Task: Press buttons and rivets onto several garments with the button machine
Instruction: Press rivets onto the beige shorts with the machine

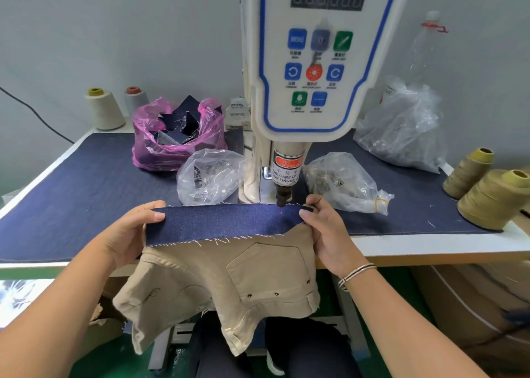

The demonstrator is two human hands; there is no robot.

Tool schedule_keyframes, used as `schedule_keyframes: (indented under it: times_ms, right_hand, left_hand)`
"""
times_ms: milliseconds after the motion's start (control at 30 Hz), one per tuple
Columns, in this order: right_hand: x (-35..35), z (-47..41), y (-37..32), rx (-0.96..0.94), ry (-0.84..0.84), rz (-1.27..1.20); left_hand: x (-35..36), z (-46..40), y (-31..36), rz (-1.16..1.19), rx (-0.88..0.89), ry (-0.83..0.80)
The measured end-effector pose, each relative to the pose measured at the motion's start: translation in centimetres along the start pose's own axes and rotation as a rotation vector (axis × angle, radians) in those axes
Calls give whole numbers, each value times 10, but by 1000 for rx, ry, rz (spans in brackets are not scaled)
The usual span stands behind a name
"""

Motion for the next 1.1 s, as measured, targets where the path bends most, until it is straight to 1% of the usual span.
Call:
schedule_keyframes:
  times_ms: [433, 633, 833, 1100]
  right_hand:
    - [0, -2, 1, -11, 29, 25]
    - [-1, -2, 1, -5, 38, 39]
    - [1, -1, 1, 7, 13, 11]
    - [0, -2, 1, 16, 34, 40]
  left_hand:
    - [-7, -2, -4, 14, -25, 47]
    - [-8, -3, -6, -1, -31, 14]
    - [-10, -4, -7, -1, -38, 22]
    - [-10, -4, -7, 1, -47, 22]
Point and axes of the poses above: each hand's wrist, its own z-axis away from the middle knuckle, its own x-axis out of the palm, y = z × x, the point moved 6 cm from there along -z, towards the middle knuckle, and after that the axes turned 6 degrees about -z, right-handed, at the moved point
